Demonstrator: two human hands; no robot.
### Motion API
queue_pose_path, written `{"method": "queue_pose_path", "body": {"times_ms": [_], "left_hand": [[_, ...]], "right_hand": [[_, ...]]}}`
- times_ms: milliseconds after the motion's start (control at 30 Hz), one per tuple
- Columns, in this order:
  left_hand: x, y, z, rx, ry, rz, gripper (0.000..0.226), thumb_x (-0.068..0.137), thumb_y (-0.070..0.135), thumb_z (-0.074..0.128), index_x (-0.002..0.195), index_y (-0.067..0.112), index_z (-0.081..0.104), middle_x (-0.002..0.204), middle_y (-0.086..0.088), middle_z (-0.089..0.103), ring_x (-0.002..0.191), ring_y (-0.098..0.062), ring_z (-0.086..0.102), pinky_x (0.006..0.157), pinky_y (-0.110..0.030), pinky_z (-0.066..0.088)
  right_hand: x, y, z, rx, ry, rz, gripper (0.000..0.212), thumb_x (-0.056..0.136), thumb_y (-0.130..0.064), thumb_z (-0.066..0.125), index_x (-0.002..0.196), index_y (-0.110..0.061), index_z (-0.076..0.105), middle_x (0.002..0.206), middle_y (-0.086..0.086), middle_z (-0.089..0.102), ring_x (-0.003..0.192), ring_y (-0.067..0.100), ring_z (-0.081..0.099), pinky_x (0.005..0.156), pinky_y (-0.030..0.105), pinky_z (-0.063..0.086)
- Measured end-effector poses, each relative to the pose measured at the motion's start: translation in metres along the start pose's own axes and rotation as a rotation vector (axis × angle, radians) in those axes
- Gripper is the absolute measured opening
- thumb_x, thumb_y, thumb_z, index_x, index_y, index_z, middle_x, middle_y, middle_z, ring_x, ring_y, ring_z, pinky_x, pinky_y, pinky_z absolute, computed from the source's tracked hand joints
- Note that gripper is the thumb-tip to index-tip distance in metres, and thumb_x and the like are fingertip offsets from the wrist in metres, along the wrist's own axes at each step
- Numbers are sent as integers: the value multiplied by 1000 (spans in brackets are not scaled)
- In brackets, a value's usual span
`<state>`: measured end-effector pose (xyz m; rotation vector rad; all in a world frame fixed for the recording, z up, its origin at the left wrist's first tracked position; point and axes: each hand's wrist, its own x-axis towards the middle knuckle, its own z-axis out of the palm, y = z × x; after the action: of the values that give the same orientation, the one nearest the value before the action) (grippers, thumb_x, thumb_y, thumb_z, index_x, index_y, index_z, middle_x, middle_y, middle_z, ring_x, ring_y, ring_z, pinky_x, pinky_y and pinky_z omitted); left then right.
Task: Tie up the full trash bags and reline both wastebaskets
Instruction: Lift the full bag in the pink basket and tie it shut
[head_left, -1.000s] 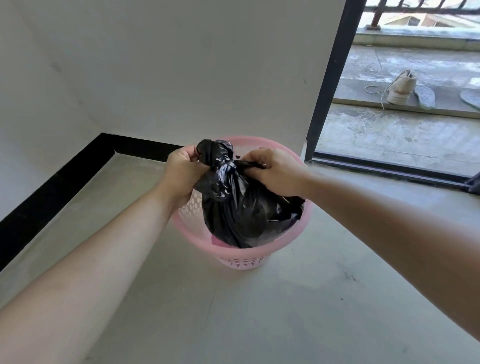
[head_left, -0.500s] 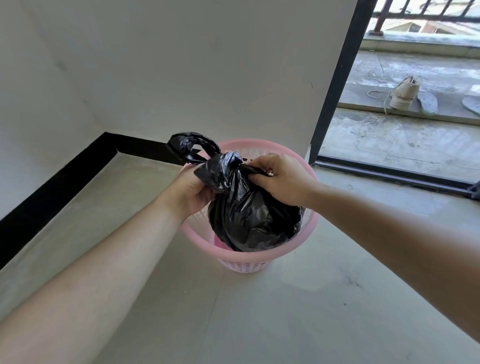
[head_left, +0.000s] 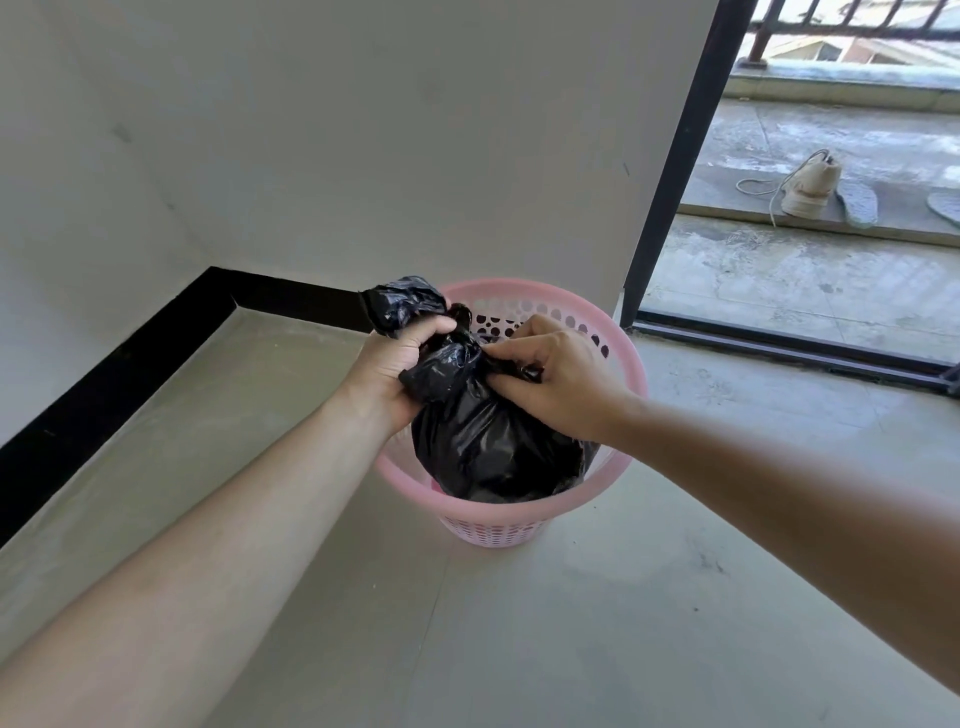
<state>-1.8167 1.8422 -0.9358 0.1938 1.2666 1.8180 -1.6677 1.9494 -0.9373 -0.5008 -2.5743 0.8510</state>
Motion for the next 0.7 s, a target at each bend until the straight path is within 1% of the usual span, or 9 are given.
{"method": "queue_pose_path", "body": {"times_ms": [67,133,200,267,333,433,533,600,700], "left_hand": [[1,-3,-4,42,35,48,19,84,-6,60,84,13,66,81,-11,66,70,-24,67,65,-31,59],[0,-4,-7,69,32,61,21,82,-9,61,86,11,66,84,-12,66,70,-23,69,61,-31,59],[0,-5,-10,67,-32,81,22,79,-10,64,89,10,65,93,-13,65,79,-24,68,66,-32,60],[-2,-5,-10,73,-106,89,22,78,-7,65,92,10,65,100,-12,65,87,-25,67,76,-34,60],[-5,-3,-8,75,-137,81,20,83,-7,62,92,10,65,100,-10,67,85,-20,70,75,-33,61],[-7,-2,-5,61,-171,52,18,86,-6,61,92,10,66,102,-8,68,88,-19,71,75,-31,60],[-9,-2,-2,110,-205,33,17,89,-4,59,96,10,65,106,-10,68,92,-20,71,76,-30,59],[-10,-4,0,138,-215,24,16,91,-2,58,101,9,65,105,-12,69,93,-22,71,74,-30,59],[-11,-1,4,130,-177,27,17,95,16,60,109,8,65,102,-11,71,95,-24,70,72,-32,59]], "right_hand": [[-3,-1,-2,206,-99,126,21,87,-26,76,106,-33,76,87,-16,65,81,0,62,76,16,45],[-4,1,-3,382,-170,232,13,89,-23,74,100,-29,75,79,-20,68,70,-11,62,72,9,44],[-1,4,-3,418,-178,317,7,92,-29,70,98,-29,74,79,-18,69,69,-5,63,72,13,45],[4,8,-5,405,-145,366,14,97,-38,62,96,-29,73,79,-9,67,68,8,59,68,22,46],[9,11,-6,404,-84,370,21,99,-41,57,112,-29,68,84,-2,66,73,10,61,72,31,50],[13,11,-11,432,-82,333,38,100,-44,53,136,-34,55,83,-3,61,72,8,58,72,24,48],[12,9,-13,442,-98,284,22,99,-40,57,119,-37,66,73,1,47,61,9,43,58,16,37],[12,6,-14,449,-61,279,15,96,-36,63,103,-28,73,69,-1,48,55,9,39,50,14,31],[16,9,-16,227,-14,207,16,97,-32,64,96,-17,70,82,-7,59,61,-1,49,57,5,36]]}}
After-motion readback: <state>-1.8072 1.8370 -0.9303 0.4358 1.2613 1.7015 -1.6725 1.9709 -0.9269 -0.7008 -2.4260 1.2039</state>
